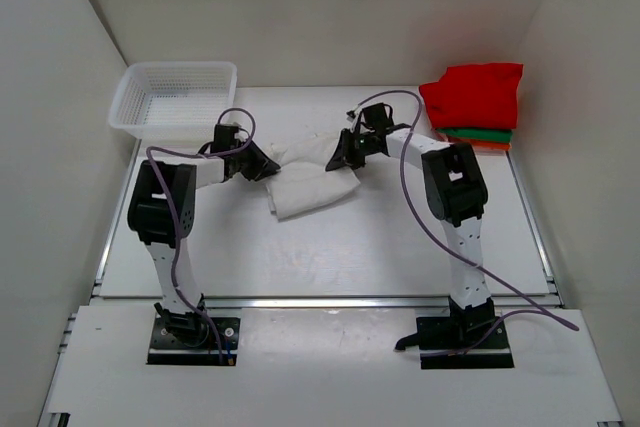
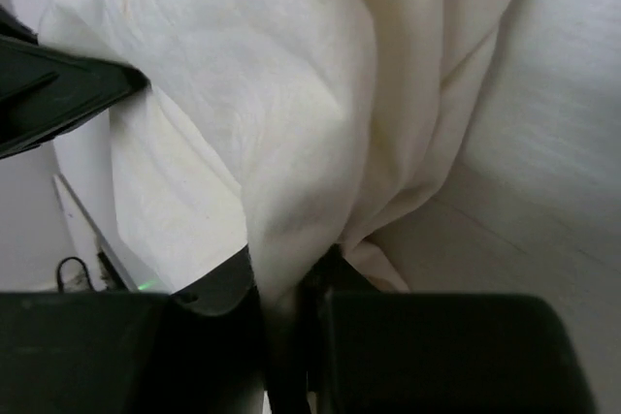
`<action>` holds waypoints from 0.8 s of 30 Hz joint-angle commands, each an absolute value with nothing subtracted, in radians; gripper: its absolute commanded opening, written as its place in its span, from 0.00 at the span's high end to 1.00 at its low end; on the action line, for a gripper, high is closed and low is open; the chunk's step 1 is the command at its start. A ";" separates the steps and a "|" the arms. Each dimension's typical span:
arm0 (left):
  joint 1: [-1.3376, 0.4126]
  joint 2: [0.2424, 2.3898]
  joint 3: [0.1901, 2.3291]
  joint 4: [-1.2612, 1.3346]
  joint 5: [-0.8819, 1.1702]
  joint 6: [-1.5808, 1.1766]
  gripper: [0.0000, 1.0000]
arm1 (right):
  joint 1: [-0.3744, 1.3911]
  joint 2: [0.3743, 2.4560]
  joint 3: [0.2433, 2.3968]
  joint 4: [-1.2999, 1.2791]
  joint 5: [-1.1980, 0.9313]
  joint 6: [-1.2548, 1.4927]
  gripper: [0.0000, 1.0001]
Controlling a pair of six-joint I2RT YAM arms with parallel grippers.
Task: Fold and stack the t-shirts
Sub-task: Put the neatly folded tshirt into the corner of the board with the right arm
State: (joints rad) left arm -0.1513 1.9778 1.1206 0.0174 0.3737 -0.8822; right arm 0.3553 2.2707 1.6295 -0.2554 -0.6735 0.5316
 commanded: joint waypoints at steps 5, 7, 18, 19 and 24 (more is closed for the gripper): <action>-0.107 1.743 1.011 -0.049 0.394 -0.850 0.65 | 0.293 2.273 1.928 -0.658 -0.457 0.091 1.00; -0.092 1.703 0.979 -0.035 0.400 -0.847 0.65 | 0.284 2.283 1.966 -0.702 -0.358 0.034 1.00; -0.069 1.615 0.930 -0.032 0.419 -0.836 0.66 | 0.170 1.996 1.720 -0.414 -0.091 -0.194 1.00; -0.069 1.612 0.919 -0.026 0.422 -0.841 0.66 | 0.164 1.968 1.695 -0.390 -0.071 -0.239 1.00; -0.069 1.611 0.899 -0.009 0.426 -0.844 0.66 | 0.120 1.904 1.646 -0.266 0.023 -0.350 1.00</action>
